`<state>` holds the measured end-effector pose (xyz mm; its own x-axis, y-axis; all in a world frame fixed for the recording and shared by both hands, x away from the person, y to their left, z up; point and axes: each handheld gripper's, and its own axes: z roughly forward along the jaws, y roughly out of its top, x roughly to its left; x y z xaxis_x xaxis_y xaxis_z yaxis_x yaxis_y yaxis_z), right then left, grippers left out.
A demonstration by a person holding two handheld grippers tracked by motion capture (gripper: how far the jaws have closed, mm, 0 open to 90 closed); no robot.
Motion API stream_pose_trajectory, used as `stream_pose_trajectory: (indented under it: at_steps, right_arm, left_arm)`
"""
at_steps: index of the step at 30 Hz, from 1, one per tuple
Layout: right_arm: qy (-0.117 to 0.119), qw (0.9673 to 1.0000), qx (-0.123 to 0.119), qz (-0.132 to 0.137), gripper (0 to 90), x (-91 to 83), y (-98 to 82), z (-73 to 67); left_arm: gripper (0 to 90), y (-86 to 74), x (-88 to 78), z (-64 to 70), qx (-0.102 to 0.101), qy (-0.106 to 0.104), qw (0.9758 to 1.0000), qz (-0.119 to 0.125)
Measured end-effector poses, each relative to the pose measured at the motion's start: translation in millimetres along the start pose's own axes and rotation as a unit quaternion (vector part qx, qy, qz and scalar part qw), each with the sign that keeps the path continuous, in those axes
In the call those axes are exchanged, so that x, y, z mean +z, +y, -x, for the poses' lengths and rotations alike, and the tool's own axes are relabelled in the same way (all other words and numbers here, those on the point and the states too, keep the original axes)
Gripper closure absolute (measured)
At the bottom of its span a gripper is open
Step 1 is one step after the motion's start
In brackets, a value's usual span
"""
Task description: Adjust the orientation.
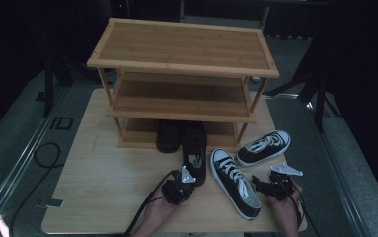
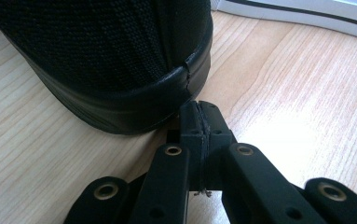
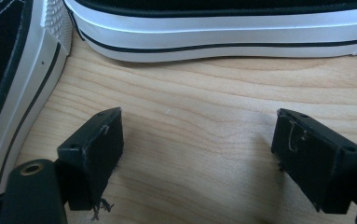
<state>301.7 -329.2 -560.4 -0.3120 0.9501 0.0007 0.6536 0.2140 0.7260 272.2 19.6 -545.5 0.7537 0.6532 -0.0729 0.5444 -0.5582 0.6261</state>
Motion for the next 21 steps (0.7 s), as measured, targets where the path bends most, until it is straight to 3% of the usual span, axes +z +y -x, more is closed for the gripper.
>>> stream_pose_trajectory:
  at_steps: [4, 6, 9, 13, 15, 18, 21]
  right_arm:
    - [0.000, 1.0000, 0.000, 0.000, 16.6, 0.0, 0.0, 0.0]
    - [0.000, 1.0000, 0.000, 0.000, 16.6, 0.0, 0.0, 0.0]
    - [0.000, 1.0000, 0.000, 0.000, 16.6, 0.0, 0.0, 0.0]
    - [0.000, 1.0000, 0.000, 0.000, 16.6, 0.0, 0.0, 0.0]
    - [0.000, 1.0000, 0.000, 0.000, 16.6, 0.0, 0.0, 0.0]
    - [0.000, 1.0000, 0.000, 0.000, 16.6, 0.0, 0.0, 0.0]
    - [0.000, 1.0000, 0.000, 0.000, 16.6, 0.0, 0.0, 0.0]
  left_arm:
    - [90.0, 2.2, 0.6, -1.4, -0.005, 0.010, 0.9999, 0.004]
    - [90.0, 4.7, -0.9, -4.9, -0.012, 0.005, 0.9999, 0.008]
    - [90.0, 9.2, -2.6, -5.1, -0.003, 0.006, 0.9999, 0.010]
    - [90.0, 14.6, -1.6, -8.1, -0.006, 0.017, 0.9997, 0.014]
    - [90.0, 17.2, -2.5, -12.6, -0.014, 0.010, 0.9997, 0.018]
    - [90.0, 20.1, -4.2, -17.0, -0.018, 0.031, 0.9991, 0.021]
    - [90.0, 24.0, -7.8, -24.0, -0.022, 0.020, 0.9992, 0.026]
